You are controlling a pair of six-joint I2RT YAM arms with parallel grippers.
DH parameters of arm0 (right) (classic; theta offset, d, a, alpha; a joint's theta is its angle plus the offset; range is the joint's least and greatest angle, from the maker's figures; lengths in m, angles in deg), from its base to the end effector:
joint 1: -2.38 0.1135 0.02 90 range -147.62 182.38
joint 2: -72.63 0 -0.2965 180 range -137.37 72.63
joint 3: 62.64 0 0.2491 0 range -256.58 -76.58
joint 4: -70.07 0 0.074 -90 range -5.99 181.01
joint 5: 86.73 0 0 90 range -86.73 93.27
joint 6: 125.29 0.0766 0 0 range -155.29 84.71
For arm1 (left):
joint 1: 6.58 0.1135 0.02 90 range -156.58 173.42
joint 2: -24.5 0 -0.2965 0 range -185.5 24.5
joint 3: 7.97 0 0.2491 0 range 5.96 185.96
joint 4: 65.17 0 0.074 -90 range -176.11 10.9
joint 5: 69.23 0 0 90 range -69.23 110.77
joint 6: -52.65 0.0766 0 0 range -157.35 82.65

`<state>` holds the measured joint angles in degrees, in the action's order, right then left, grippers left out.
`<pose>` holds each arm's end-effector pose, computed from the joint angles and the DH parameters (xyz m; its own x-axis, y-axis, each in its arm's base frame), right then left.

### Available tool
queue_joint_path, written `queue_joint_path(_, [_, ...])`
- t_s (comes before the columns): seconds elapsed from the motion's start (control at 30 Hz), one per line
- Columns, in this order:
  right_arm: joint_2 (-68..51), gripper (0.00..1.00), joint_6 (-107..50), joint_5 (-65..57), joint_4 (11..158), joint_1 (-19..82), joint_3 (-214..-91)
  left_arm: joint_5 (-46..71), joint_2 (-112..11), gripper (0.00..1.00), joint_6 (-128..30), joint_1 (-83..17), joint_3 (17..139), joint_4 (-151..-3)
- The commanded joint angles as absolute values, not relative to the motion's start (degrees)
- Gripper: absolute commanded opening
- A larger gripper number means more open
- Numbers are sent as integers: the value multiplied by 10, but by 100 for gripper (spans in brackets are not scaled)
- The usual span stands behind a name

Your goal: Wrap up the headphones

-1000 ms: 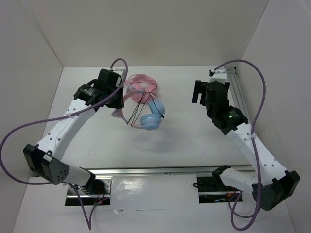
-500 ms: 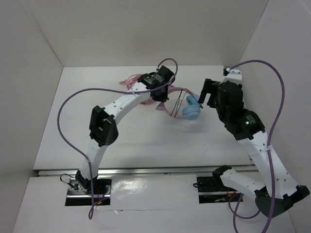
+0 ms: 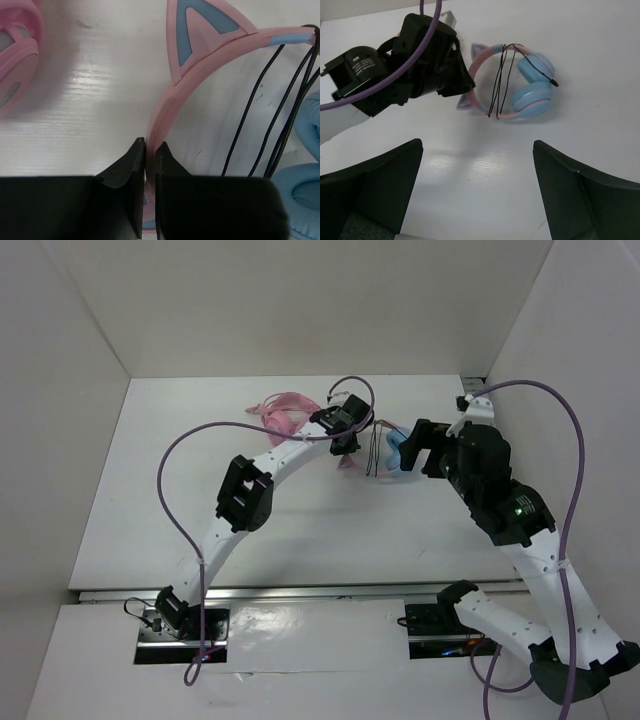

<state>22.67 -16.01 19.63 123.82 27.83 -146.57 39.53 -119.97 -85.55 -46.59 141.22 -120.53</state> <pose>0.1670 0.0556 0.4298 -0.3456 0.1864 -0.9197 -0.0624 0.9733 0.2207 0.4773 -0.3685 0.1930 -0.7321 -0.3071 -0.6081 -0.1398 0.9414 -0.3070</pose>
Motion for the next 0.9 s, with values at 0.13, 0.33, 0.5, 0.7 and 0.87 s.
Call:
queue_joint_path(0.13, [251, 98, -138, 85, 1233, 275, -1455, 455, -1218, 0, -969, -470, 1470, -1142])
queue_joint_path(0.33, [288, 98, -131, 52, 1246, 275, -1462, 460, -1229, 0, -1072, -470, 1470, -1135])
queue_joint_path(0.5, [288, 98, -131, 22, 1260, 275, -1474, 462, -1242, 0, -1128, -460, 1470, -1108])
queue_joint_path(0.7, [293, 98, -131, 1, 1265, 275, -1474, 424, -1271, 26, -1136, -453, 1470, -1062])
queue_joint_path(0.87, [298, 98, -137, -10, 1265, 275, -1468, 374, -1281, 48, -1125, -447, 1467, -1031])
